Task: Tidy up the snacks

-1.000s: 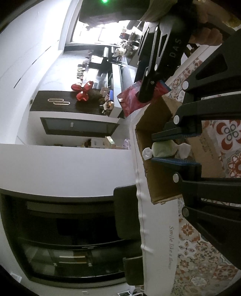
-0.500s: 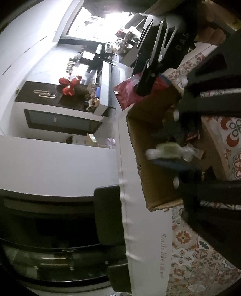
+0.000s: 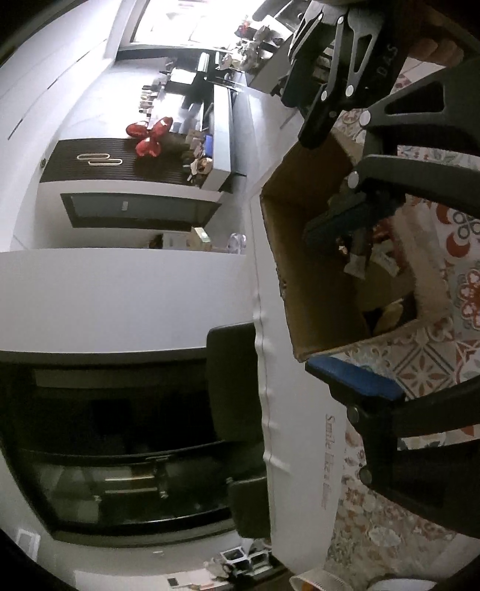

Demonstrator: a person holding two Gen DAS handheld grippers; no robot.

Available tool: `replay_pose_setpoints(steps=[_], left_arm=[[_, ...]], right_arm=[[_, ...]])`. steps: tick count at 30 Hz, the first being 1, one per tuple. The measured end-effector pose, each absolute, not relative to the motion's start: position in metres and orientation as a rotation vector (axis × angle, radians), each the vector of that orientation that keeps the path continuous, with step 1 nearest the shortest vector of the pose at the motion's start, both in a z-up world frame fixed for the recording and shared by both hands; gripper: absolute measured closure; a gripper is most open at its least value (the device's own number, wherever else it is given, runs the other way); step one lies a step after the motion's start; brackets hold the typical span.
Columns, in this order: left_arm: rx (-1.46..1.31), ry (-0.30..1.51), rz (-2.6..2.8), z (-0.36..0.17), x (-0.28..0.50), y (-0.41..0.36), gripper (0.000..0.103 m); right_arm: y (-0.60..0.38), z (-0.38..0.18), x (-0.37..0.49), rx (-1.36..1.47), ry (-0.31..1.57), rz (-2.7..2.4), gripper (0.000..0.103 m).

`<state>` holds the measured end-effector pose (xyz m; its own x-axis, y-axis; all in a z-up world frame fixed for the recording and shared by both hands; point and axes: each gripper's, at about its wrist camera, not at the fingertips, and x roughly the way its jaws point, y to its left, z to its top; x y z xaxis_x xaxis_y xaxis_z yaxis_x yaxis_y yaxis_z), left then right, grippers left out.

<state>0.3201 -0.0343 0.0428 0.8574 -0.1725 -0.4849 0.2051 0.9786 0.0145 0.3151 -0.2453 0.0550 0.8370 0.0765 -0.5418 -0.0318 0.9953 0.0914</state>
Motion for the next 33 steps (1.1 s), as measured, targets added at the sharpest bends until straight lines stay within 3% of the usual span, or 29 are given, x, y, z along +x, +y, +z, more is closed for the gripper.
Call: replay_pose_setpoints(steps=[4, 7, 11, 14, 20, 33], left_arm=[[0.087, 0.463, -0.177, 0.049, 0.295, -0.031, 0.03], [0.097, 0.433, -0.17, 0.056, 0.274, -0.028, 0.024], [0.103, 0.4, -0.168, 0.065, 0.244, -0.023, 0.016], [0.107, 0.376, -0.166, 0.07, 0.221, -0.02, 0.012], [0.108, 0.332, -0.14, 0.076, 0.172, -0.012, 0.001], [0.149, 0.315, -0.108, 0.064, 0.09, -0.004, 0.0]], right_arm=[[-0.242, 0.06, 0.291, 0.08, 0.558, 0.047, 0.036], [-0.24, 0.063, 0.272, 0.082, 0.538, 0.033, 0.028], [-0.237, 0.073, 0.246, 0.078, 0.508, 0.028, 0.027], [-0.235, 0.079, 0.224, 0.076, 0.492, 0.02, 0.017], [-0.226, 0.089, 0.174, 0.04, 0.444, -0.018, 0.012], [-0.21, 0.066, 0.09, 0.07, 0.481, -0.008, 0.01]])
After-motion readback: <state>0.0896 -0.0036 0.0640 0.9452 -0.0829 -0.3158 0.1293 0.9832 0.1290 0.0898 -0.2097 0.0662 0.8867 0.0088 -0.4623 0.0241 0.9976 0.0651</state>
